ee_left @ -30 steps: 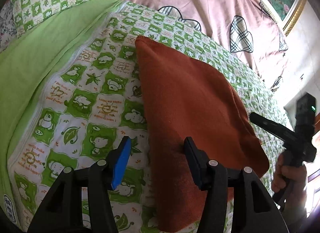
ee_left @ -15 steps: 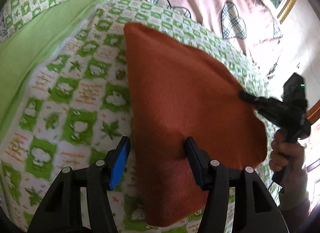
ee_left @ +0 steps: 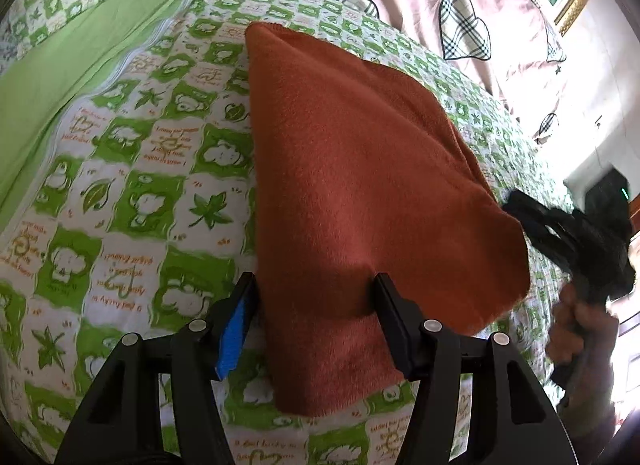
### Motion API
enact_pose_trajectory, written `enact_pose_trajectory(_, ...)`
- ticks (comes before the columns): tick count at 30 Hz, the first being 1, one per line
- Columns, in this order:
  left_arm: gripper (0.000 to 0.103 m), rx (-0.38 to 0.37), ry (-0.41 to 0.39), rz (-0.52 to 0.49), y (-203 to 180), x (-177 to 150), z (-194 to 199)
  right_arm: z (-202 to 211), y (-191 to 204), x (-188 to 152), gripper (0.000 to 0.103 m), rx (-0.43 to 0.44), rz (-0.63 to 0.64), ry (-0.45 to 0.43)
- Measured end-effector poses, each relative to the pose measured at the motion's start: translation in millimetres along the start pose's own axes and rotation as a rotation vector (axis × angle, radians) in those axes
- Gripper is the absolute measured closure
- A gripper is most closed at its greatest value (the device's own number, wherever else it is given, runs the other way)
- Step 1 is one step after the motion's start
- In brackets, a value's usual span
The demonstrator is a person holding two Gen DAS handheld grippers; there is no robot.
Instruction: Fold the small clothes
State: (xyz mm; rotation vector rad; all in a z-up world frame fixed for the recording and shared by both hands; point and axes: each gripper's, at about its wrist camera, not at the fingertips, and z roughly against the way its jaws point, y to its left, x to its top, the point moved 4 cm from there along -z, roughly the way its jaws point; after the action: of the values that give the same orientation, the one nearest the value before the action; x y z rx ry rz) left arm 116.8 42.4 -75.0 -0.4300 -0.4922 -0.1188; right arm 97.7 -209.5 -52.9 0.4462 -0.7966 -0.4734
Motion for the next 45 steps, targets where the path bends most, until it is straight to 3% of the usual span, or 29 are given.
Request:
enact_pose_trajectory(1,0.043,0.0,-0.001,-0.002,1,-1,1,8,4,-8,0.058,-0.005,0.017,-0.003)
enact_pose_trajectory(3,0.043,0.009,-0.001,-0.016,-1,-4,2,11,7,-25,0.059,-0.029,0.052,0.026)
enact_pose_trajectory(5,0.043,0.019,0.001,-0.026,-2,-7,2,2,9,-38,0.093,-0.096,0.114,0.091)
enact_pose_trajectory(6,0.043,0.026,0.003,-0.027,-3,-8,1,1,9,-42,0.098,-0.135,0.139,0.092)
enact_pose_trajectory(9,0.042,0.04,0.017,-0.026,-4,-11,-9,-7,-1,-48,0.099,-0.242,0.194,0.1)
enact_pose_trajectory(11,0.041,0.059,0.006,-0.038,-6,-13,-11,-14,-10,-52,0.099,-0.262,0.19,0.105)
enact_pose_trajectory(16,0.043,0.044,0.011,-0.025,-4,-12,0,-2,-15,-49,0.097,-0.219,0.115,0.096)
enact_pose_trajectory(20,0.043,0.054,-0.059,-0.024,7,-2,27,28,-8,-40,0.092,-0.208,0.073,0.032)
enact_pose_trajectory(23,0.043,-0.003,-0.108,-0.02,9,14,41,39,10,-23,0.092,-0.129,0.072,-0.026)
enact_pose_trajectory(30,0.044,-0.105,-0.2,-0.057,-7,69,35,-26,50,22,0.092,-0.004,0.109,0.0)
enact_pose_trajectory(34,0.044,-0.146,-0.182,-0.065,-8,104,5,-64,54,46,0.092,0.005,0.119,0.042)
enact_pose_trajectory(37,0.048,-0.096,-0.122,-0.047,5,125,-29,-93,39,58,0.092,-0.051,0.109,0.075)
enact_pose_trajectory(38,0.053,-0.082,-0.104,-0.04,11,129,-40,-103,29,61,0.094,-0.102,0.111,0.083)
enact_pose_trajectory(39,0.06,-0.052,-0.085,-0.03,17,131,-52,-110,19,63,0.103,-0.112,0.094,0.085)
enact_pose_trajectory(40,0.074,-0.029,-0.07,-0.018,23,133,-62,-112,12,64,0.103,-0.093,0.071,0.083)
enact_pose_trajectory(42,0.074,-0.035,-0.086,-0.026,24,135,-65,-112,9,66,0.103,-0.086,0.069,0.069)
enact_pose_trajectory(45,0.074,0.015,-0.084,-0.066,16,135,-66,-109,11,65,0.103,-0.101,0.088,0.056)
